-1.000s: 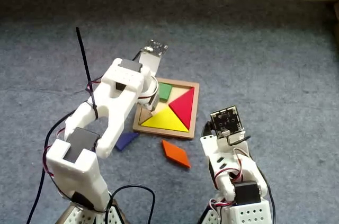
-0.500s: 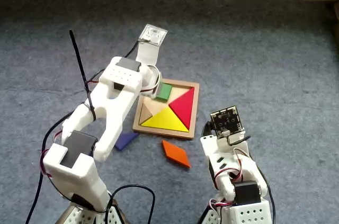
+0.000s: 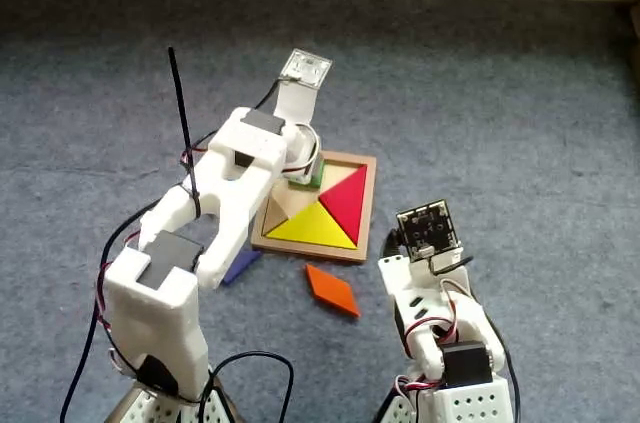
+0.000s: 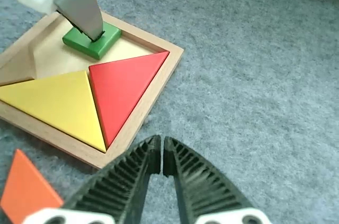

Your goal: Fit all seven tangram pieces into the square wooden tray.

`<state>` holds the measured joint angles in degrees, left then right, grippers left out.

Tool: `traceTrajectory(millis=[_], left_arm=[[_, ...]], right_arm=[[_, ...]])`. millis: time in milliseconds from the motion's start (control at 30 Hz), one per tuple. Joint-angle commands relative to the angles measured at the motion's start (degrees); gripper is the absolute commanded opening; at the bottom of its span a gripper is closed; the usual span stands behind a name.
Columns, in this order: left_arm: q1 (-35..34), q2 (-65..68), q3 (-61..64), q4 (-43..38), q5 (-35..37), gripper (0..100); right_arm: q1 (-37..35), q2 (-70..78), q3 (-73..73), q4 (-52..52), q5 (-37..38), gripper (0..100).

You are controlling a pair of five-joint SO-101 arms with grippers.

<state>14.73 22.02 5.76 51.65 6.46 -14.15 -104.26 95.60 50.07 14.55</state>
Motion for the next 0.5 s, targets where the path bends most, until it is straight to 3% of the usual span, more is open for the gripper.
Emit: traceTrajectory(millis=[0, 133, 300, 467], left_arm=[[1.80, 0.04, -3.12, 4.48, -0.79, 18], [1.63, 0.04, -3.47, 9.14, -1.67, 18], [1.27, 0.04, -2.86, 12.04, -11.08, 18], [-0.57, 0.04, -3.03, 13.10, -13.10, 18]], right_arm=[[-0.48, -0.66, 0.48, -1.63, 0.88, 3.4], [-0.48, -0.66, 0.48, -1.63, 0.88, 3.4], [-0.48, -0.66, 0.48, -1.63, 0.88, 3.4], [-0.48, -0.66, 0.48, -1.63, 0.88, 3.4]])
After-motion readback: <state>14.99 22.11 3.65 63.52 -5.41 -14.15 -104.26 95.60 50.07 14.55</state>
